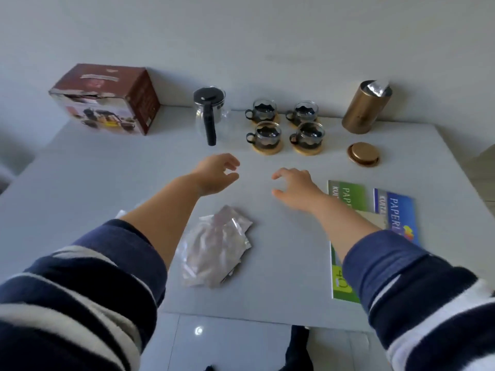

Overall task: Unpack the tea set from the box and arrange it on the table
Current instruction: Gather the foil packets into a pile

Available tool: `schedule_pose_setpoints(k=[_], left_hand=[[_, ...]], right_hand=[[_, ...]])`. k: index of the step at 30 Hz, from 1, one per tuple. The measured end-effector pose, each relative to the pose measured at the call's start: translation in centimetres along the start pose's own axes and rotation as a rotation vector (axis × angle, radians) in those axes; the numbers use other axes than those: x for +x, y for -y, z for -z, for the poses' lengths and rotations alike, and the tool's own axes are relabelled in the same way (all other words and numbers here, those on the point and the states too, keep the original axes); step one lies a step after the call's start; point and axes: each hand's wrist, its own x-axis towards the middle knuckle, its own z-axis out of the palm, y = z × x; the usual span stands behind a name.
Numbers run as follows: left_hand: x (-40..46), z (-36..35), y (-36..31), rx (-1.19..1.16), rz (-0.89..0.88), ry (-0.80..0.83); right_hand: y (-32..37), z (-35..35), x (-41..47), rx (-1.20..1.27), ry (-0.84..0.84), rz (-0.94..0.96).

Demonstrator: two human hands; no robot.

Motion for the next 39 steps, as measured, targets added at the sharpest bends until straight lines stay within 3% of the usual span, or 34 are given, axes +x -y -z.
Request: schedule_pose_setpoints(k=[9, 13, 16, 20, 27, 32, 36, 39], left_hand=[[-11.4, 3.7, 14.4, 0.154, 0.328, -0.089], [-14.3, 3.6, 17.7, 0.207, 0.421, 0.0], [-15.6, 3.0, 18.6, 0.266, 0.451, 0.079], [-15.5, 2.0, 18.1, 0.36, 0.475, -0.001], [-13.7, 1.6, 17.6, 0.14, 0.621, -0.125], [-12.3, 1.5, 18.1, 0.216, 0.656, -0.089], [-11.0, 1.6, 17.9, 0.268, 0.703, -0.054], [-10.3, 1.6, 17.5, 0.222, 0.692, -0.083]], right_hand=[[9.1, -9.5, -4.3, -0.022, 0.221, -0.149], [9.9, -11.0, -4.7, -0.03, 0.225, -0.146], [10.6, -11.8, -4.9, -0.102, 0.201, -0.152], [11.5, -12.9, -4.4, -0.185, 0.108, -0.195], [11.0, -12.5, -3.9, 0.182, 0.151, -0.336], [11.7, -12.4, -4.0, -0.135, 0.168, -0.363], [12.2, -12.7, -4.0, 0.088, 0.14, -0.282], [12.4, -13.0, -3.7, 0.128, 0.148, -0.331]])
